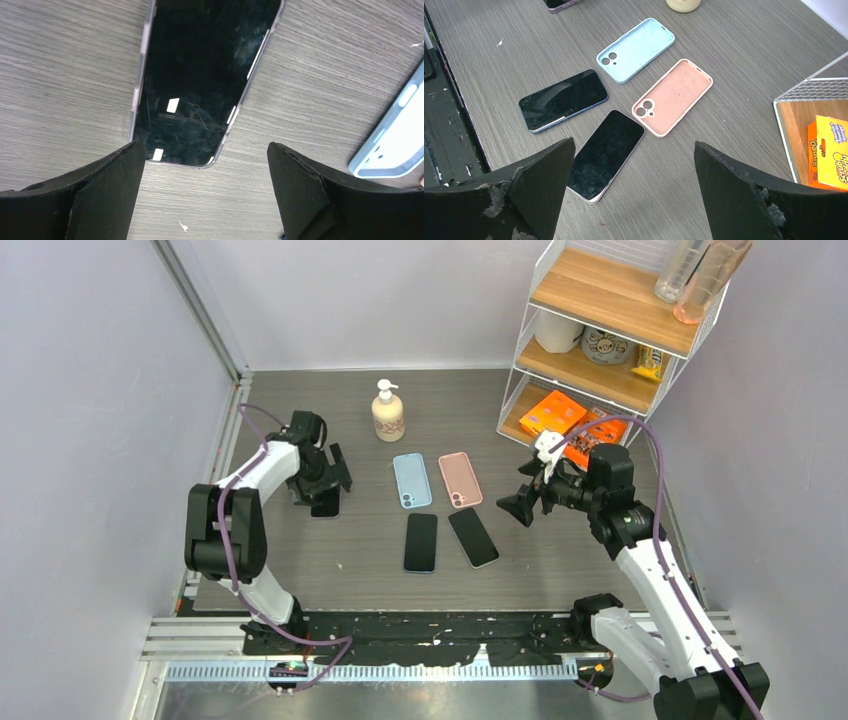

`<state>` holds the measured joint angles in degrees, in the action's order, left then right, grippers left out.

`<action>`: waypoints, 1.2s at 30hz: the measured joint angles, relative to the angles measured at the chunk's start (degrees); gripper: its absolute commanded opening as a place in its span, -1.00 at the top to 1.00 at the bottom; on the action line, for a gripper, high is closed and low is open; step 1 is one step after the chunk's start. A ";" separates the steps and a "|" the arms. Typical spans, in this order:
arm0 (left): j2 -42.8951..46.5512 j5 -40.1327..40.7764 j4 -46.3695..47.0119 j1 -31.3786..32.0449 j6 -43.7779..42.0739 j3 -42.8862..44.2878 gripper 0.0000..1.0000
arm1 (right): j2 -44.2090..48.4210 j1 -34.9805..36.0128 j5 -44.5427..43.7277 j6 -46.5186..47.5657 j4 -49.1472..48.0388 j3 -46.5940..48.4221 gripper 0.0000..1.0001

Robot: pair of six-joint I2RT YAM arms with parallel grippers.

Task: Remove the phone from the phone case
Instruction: Adjust the phone at the center of the board.

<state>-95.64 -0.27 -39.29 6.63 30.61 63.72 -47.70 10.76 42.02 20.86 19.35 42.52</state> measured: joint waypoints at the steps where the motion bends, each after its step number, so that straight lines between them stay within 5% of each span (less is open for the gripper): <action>1: -0.07 0.76 0.07 0.00 0.33 0.00 -0.96 | -0.07 -0.02 0.00 0.00 0.00 0.00 -0.91; 21: -1.03 6.69 0.07 0.04 -0.02 0.00 -0.99 | -0.31 -0.02 0.02 0.44 0.02 0.00 -0.91; 36: -1.25 2.14 2.03 0.04 -10.56 0.00 -0.83 | -0.28 -0.02 0.07 0.46 0.02 0.00 -0.91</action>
<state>-96.88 1.87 -37.26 6.68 20.05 63.72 -47.99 10.74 42.09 21.32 19.38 42.52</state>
